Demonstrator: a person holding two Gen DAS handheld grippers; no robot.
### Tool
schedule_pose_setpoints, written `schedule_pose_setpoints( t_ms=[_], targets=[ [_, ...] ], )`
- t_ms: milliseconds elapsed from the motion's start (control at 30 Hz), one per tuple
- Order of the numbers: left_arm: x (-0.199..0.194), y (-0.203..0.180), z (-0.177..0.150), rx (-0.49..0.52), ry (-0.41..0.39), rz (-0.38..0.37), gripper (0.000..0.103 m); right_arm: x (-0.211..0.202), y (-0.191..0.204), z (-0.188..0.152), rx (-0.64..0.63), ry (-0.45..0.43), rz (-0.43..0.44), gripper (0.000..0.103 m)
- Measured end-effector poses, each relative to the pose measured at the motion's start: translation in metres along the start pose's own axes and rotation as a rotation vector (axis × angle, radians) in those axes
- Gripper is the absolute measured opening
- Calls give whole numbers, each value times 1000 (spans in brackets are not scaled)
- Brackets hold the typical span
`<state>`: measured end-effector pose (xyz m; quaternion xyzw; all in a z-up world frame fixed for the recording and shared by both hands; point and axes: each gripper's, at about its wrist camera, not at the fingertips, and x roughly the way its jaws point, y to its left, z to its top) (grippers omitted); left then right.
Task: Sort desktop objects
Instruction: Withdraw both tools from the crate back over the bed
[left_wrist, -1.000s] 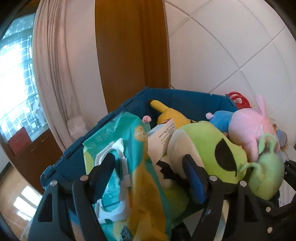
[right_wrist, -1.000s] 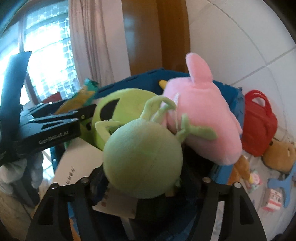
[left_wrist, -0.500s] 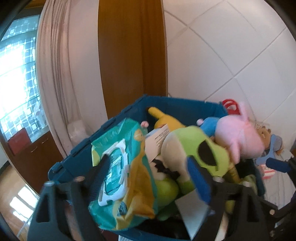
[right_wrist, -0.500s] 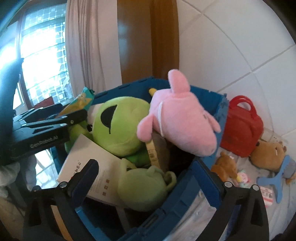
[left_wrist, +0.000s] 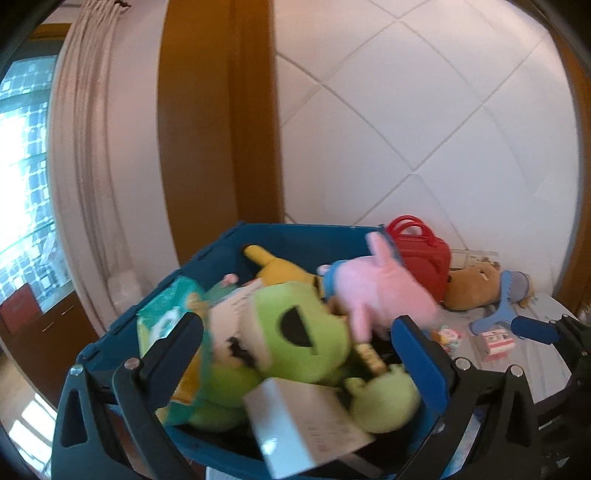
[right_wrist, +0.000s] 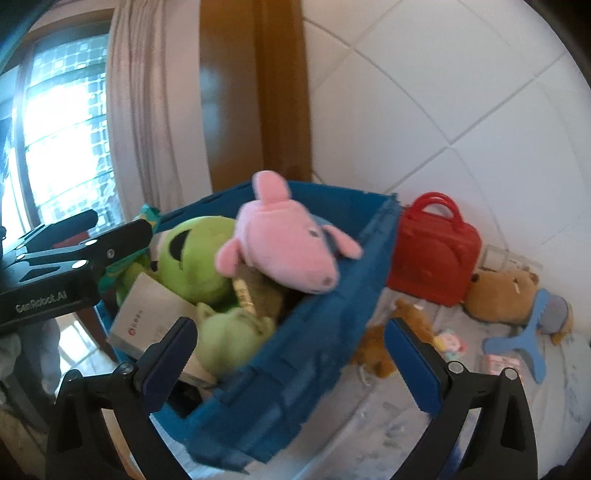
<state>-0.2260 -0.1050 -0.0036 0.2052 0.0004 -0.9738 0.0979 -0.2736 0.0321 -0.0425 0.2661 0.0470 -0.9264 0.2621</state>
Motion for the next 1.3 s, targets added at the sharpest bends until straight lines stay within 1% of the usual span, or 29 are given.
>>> schedule_pose_setpoints(
  t_ms=[100, 300, 533, 700, 800, 933, 1067, 1167, 1300],
  targets=[
    [-1, -27, 1, 16, -3, -23, 103, -12, -17, -3, 14, -6, -22, 103],
    [-4, -82, 4, 48, -8, -70, 103, -43, -73, -17, 41, -21, -60, 103],
    [5, -182, -5, 55, 25, -98, 103, -82, -164, -41, 54, -9, -93, 103],
    [16, -239, -18, 34, 71, -117, 103, -99, -239, -71, 78, 51, -127, 103],
    [28, -270, -24, 42, 114, -113, 103, -107, -279, -86, 109, 77, -149, 103],
    [52, -305, -33, 78, 178, -110, 103, -107, -326, -99, 159, 102, -181, 103],
    [74, -323, -43, 95, 227, -115, 103, -100, -362, -110, 207, 116, -209, 103],
    [98, -333, -51, 94, 264, -125, 103, -87, -384, -119, 229, 155, -234, 103],
    [135, -343, -65, 108, 330, -136, 103, -59, -405, -129, 249, 207, -246, 103]
  ],
)
